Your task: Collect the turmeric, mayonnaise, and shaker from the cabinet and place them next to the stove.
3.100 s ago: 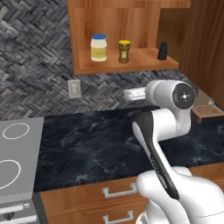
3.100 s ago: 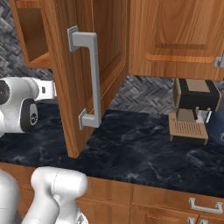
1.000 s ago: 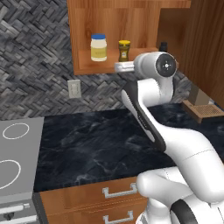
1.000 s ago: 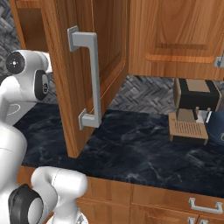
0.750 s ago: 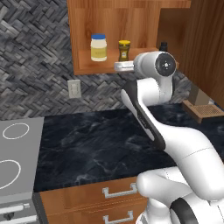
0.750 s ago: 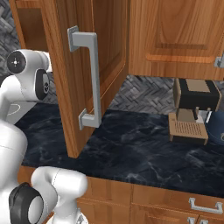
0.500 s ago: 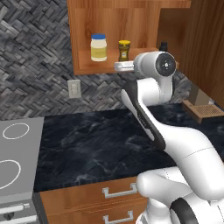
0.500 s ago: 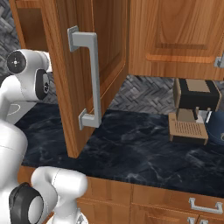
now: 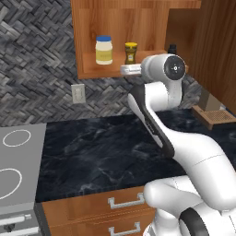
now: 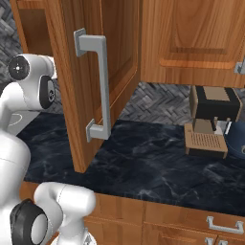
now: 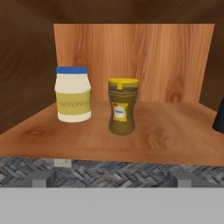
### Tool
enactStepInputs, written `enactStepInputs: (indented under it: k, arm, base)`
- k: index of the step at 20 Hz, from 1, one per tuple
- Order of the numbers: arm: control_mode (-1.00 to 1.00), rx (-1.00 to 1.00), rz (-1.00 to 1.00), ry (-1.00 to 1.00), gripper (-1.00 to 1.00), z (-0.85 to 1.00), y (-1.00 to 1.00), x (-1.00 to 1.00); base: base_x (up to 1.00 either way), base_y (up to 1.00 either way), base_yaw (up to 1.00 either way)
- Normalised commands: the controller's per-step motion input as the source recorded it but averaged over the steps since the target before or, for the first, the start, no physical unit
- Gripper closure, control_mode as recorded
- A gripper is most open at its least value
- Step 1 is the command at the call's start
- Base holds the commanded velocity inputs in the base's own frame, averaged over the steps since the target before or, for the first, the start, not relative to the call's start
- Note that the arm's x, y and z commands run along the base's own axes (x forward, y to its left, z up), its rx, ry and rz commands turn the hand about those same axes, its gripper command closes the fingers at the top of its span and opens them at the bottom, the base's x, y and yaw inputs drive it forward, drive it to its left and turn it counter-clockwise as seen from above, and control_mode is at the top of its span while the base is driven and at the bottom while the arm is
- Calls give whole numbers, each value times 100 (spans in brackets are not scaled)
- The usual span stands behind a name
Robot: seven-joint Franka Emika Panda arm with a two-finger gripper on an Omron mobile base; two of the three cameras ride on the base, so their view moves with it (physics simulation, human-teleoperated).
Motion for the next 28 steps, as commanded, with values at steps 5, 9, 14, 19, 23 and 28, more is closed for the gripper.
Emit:
enactStepInputs:
  k: [5,9,14,19,23,28]
  arm:
    - [-100,0,0,0,-100,7,0,25]
    - [-100,0,0,0,-100,25,1,25]
    - [-100,0,0,0,-100,26,0,23]
    - [-100,0,0,1,-100,4,-3,38]
    - [-100,6,0,6,-100,0,-23,53]
    - [-100,5,0,5,-100,0,-22,49]
  base:
    - [0,0,0]
    - [0,0,0]
    - [0,0,0]
    - [0,0,0]
    - [0,0,0]
    - [0,0,0]
